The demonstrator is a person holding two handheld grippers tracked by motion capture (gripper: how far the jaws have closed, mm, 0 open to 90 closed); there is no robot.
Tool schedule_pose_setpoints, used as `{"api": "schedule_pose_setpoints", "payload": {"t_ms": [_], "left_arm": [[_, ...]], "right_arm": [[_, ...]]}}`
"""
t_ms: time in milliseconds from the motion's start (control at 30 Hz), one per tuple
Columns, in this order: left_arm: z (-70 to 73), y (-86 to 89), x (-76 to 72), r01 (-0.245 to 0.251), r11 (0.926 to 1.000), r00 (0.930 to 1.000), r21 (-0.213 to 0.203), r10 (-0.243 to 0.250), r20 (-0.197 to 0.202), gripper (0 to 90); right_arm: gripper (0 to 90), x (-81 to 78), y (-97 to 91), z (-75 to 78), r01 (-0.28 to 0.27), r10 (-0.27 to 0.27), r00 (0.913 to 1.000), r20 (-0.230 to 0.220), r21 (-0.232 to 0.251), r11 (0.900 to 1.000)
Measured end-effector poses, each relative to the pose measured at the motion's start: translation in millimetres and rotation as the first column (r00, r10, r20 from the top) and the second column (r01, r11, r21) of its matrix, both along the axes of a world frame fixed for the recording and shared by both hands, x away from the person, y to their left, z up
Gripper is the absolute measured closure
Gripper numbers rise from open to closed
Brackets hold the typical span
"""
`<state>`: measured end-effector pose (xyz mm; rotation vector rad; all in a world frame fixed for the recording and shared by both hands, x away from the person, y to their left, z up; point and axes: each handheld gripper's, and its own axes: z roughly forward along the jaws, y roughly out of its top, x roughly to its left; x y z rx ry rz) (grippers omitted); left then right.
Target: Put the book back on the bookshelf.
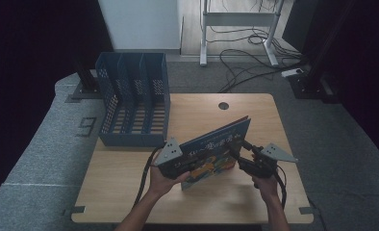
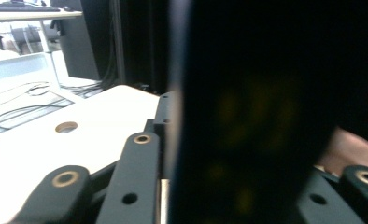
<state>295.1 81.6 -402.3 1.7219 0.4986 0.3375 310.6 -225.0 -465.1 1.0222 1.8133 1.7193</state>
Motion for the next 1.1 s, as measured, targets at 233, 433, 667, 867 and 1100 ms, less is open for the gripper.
{"api": "schedule_pose_setpoints", "payload": {"t_ms": [233, 433, 667, 867, 1100], "left_arm": [[0.0, -1.0, -3.6, -0.005, 0.9998, 0.9994, 0.020, 0.004, 0.035, 78.8], [-0.7, -2.8, -8.9, -0.004, 0.9997, 0.9979, 0.024, 0.003, 0.065, 81.5], [-0.6, 0.0, -11.0, -0.037, 0.9993, 0.9978, -0.012, 0.037, 0.054, 81.8], [4.2, 8.5, -11.0, -0.048, 0.9972, 0.9976, -0.057, 0.050, 0.047, 81.6], [13.8, 19.4, -12.7, -0.066, 0.9950, 0.9967, -0.075, 0.069, 0.042, 81.6]], "right_arm": [[38.6, 0.6, -1.5, -0.2, -0.015, 0.015, 0.9999, -0.004, 0.002, 0.9999], [38.5, 2.1, -1.3, -1.6, -0.014, 0.014, 0.9998, -0.016, 0.007, 0.9999], [39.1, 5.4, -0.4, -5.7, -0.009, 0.009, 0.9987, -0.050, -0.012, 0.9999], [39.7, 5.7, -4.3, -5.5, 0.009, -0.009, 0.9979, -0.065, -0.002, 1.0000], [40.4, 5.9, -7.3, -5.5, 0.016, -0.015, 0.9973, -0.071, 0.005, 0.9999]]}}
